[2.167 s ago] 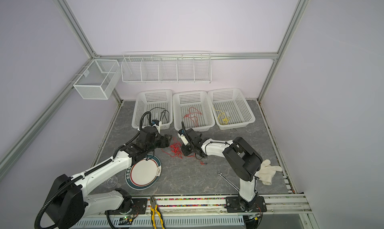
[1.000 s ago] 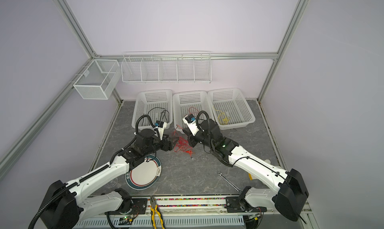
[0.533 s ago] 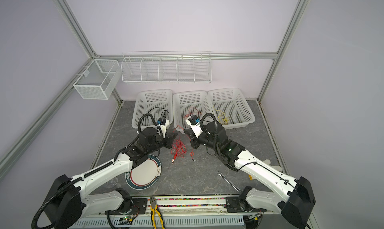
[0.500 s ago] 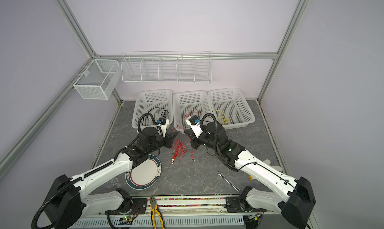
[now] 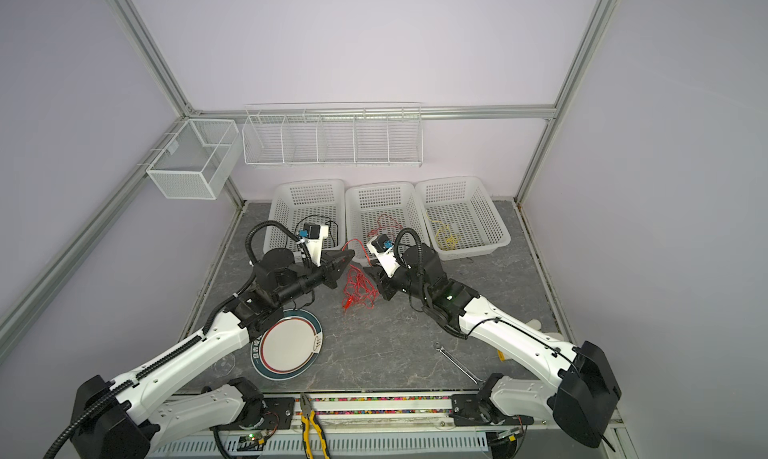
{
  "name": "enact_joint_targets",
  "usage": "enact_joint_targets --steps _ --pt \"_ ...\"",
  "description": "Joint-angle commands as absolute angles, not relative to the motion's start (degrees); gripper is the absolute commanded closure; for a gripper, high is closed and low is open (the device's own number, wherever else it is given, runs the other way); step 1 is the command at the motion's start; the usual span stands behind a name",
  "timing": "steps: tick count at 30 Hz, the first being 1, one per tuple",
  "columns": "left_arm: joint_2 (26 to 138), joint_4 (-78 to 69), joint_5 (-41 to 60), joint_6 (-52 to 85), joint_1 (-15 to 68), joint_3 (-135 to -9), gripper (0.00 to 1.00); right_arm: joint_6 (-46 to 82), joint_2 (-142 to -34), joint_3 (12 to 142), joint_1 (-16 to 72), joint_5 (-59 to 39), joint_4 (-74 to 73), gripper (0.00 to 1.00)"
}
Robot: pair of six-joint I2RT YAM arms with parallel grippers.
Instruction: Untangle the cables
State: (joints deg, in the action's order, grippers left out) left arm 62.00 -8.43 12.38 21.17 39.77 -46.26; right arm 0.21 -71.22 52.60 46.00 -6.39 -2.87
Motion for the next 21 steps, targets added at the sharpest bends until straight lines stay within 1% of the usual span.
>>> enact_joint_targets --steps 1,3,5,9,10,11,15,16,18,20,21 --pt "61.35 -12.43 16.22 24.42 39.99 -48.02 1.0 -0.96 -71.96 53.28 45.92 -8.86 -4.59 0.59" --pt "61.73 -13.61 17.31 25.35 39.99 -48.31 1.0 -1.47 -72.59 53.56 45.94 -10.02 -5.0 0.53" --pt "62.26 -14.98 18.13 26.05 39.99 -48.42 1.0 -1.84 -73.18 53.93 45.91 -11.59 -5.1 0.5" --pt "63.67 -16.97 19.35 27.02 39.99 -48.85 1.0 -1.87 -74.2 54.62 45.9 -13.04 -5.99 0.5" --pt "64.04 -17.42 19.78 27.18 39.99 -48.92 1.0 -1.76 -74.43 54.67 45.94 -12.79 -6.26 0.51" --pt "64.29 -18.18 20.56 27.4 39.99 -48.91 1.0 -1.71 -74.63 54.78 45.95 -12.07 -6.33 0.54" --pt "64.56 -17.91 21.05 27.04 39.99 -48.71 1.0 -0.98 -74.97 54.93 45.87 -6.9 -6.76 0.79" --pt "64.52 -17.49 20.85 26.87 39.99 -48.49 1.0 -0.92 -74.75 54.88 45.94 -5.89 -6.9 0.84" --pt "64.24 -15.94 19.82 26.14 39.99 -47.98 1.0 -0.88 -74.19 54.71 45.92 -3.5 -7.03 0.9" --pt "63.85 -14.51 18.25 25.57 39.99 -47.27 1.0 -1.04 -73.67 54.7 45.86 -1.79 -6.78 0.93" --pt "63.58 -13.76 17.19 25.31 39.99 -46.71 0.93 -1.29 -73.29 54.73 45.8 -1.28 -6.67 0.93"
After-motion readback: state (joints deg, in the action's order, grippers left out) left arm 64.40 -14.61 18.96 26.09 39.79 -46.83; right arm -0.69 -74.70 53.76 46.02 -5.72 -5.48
